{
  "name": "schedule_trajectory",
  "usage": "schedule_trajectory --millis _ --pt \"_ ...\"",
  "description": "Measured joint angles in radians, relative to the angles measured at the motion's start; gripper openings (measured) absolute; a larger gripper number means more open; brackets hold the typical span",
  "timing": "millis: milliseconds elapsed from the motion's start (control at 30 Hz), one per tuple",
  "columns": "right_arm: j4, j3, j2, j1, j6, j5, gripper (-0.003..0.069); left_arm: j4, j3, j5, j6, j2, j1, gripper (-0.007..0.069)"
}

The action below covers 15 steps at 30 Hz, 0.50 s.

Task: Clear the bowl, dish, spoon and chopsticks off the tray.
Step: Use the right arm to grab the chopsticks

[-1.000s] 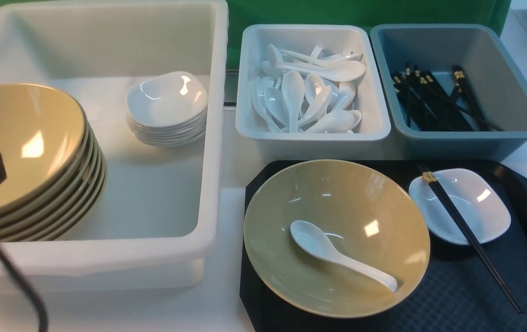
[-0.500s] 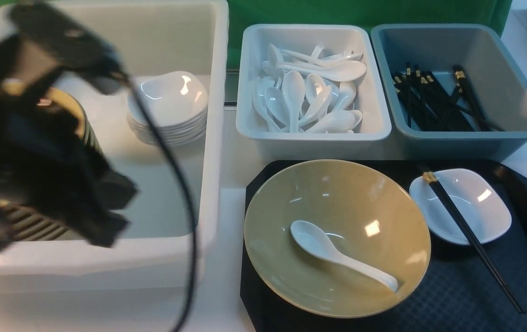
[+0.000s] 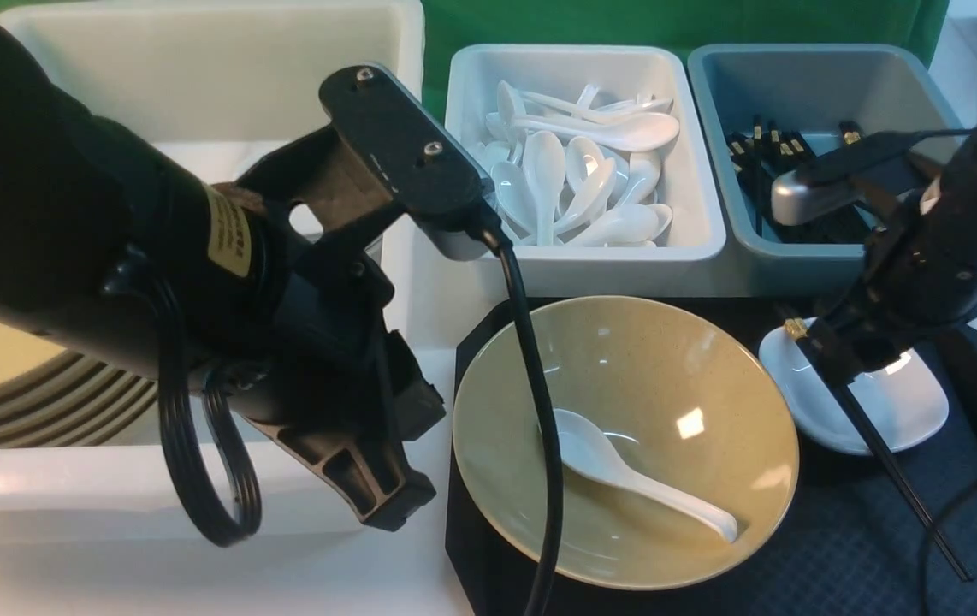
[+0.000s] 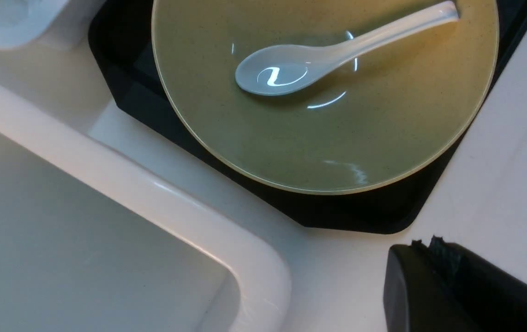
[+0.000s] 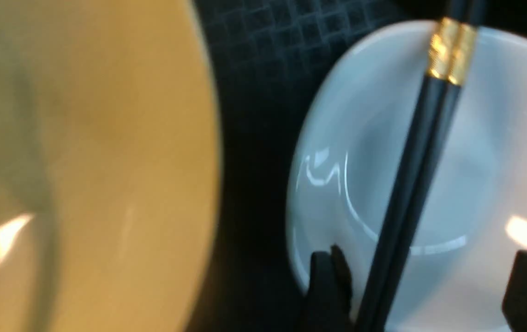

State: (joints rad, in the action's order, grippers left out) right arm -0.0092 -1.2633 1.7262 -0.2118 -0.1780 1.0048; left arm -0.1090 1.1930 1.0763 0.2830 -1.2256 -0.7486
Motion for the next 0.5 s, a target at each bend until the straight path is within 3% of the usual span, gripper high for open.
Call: schedule_trajectory --millis 300,467,500 --pt "-0.039 -0.048 0.143 0.000 0.032 -0.029 0.0474 0.000 0.000 0.001 0.000 0.000 0.000 -0.0011" --pt "-0.040 -0.048 0.167 0.000 0.039 -0.030 0.0400 0.002 0.000 0.001 0.000 0.000 0.000 -0.0011" --pt "-0.040 -0.049 0.171 0.000 0.045 -0.031 0.0350 0.009 0.000 0.001 0.000 0.000 0.000 -0.0011"
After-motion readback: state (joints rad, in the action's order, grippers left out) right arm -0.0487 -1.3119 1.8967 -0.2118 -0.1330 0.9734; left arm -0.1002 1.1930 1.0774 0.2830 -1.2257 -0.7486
